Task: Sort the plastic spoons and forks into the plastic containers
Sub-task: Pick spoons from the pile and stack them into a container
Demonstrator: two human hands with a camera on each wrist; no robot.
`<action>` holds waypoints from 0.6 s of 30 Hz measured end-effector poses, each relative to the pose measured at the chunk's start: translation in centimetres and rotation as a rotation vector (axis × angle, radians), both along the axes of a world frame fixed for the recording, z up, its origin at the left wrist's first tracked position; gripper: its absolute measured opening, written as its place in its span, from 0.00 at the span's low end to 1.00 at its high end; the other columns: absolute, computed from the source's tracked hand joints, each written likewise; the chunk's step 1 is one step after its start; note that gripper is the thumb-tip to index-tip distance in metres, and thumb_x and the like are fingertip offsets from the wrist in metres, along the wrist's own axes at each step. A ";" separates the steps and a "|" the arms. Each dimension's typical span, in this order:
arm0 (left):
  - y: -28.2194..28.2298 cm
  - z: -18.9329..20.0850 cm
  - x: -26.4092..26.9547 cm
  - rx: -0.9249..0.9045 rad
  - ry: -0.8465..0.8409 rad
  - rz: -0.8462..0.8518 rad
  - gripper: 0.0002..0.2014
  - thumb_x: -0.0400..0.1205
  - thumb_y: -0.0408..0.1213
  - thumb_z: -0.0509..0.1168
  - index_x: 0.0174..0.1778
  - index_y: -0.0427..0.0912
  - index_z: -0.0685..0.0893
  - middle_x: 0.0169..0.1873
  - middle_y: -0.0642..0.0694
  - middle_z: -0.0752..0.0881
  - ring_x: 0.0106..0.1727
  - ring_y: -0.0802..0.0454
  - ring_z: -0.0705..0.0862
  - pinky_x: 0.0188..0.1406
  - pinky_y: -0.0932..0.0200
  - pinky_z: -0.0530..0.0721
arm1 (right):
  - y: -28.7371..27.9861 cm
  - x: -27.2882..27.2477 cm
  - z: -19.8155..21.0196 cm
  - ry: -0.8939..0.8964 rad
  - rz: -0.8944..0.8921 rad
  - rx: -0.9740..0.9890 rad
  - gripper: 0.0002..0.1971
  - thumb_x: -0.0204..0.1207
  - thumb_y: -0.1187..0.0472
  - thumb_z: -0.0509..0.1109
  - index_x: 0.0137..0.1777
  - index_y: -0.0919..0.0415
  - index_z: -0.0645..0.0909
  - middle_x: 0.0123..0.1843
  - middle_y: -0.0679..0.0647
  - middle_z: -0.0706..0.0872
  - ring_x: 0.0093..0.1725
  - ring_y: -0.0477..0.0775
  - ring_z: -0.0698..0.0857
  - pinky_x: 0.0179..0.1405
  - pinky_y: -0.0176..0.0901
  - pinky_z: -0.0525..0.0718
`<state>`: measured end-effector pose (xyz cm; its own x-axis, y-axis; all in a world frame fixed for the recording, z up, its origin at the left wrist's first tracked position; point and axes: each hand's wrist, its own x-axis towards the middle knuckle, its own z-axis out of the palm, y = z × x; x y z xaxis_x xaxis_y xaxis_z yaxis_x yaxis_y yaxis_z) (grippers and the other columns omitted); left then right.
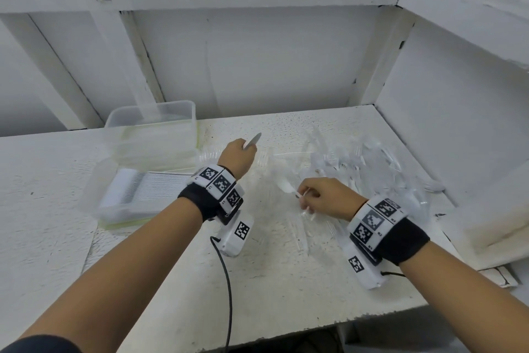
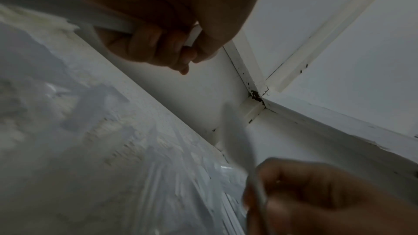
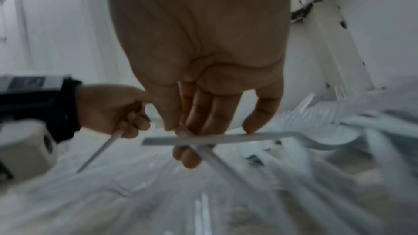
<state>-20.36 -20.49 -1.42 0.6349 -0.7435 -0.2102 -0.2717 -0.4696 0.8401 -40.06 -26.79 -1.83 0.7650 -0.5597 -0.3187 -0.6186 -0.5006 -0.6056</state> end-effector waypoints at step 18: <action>-1.5 0.4 -6.9 0.207 -0.488 -0.778 0.11 0.83 0.45 0.61 0.50 0.42 0.83 0.43 0.48 0.84 0.43 0.53 0.78 0.42 0.61 0.72 | -4.1 -3.7 3.3 -0.224 -0.364 -0.170 0.13 0.82 0.54 0.61 0.36 0.56 0.73 0.30 0.48 0.73 0.29 0.43 0.71 0.28 0.35 0.66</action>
<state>-27.28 -21.98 -1.04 0.0285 -0.9734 -0.2274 -0.8718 -0.1355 0.4707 -43.72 -30.89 1.43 0.5482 -0.8350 -0.0480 -0.6359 -0.3789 -0.6723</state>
